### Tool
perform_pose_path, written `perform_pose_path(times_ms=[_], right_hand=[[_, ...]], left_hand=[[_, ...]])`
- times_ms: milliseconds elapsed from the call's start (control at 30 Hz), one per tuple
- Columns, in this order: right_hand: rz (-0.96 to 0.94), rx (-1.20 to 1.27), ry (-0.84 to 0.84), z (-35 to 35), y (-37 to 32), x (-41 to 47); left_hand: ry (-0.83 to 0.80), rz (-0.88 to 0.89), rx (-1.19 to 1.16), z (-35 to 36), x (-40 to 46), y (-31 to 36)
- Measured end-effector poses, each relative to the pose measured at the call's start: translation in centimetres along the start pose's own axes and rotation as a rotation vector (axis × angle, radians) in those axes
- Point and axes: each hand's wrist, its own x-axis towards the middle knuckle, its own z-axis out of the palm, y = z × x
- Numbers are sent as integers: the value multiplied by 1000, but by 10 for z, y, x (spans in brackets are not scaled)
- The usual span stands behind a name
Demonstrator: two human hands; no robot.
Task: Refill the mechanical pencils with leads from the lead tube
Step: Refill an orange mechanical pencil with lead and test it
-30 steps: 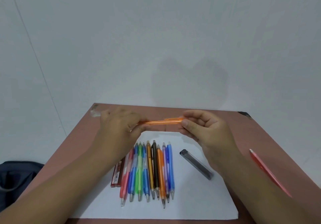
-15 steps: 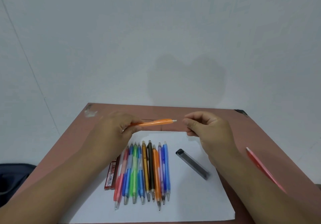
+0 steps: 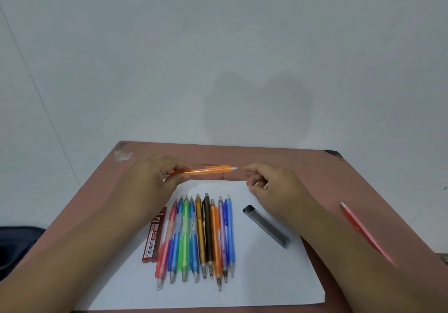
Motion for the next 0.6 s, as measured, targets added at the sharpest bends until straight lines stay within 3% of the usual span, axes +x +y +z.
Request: perform_pose_path(times_ms=[200,600], right_hand=[[18,40,11,-2,4,2],[-253,-2,158,-2,-10,-1]], left_hand=[[-22,-14,-16,2,0,1],[-50,-25,-18,4,1,5]])
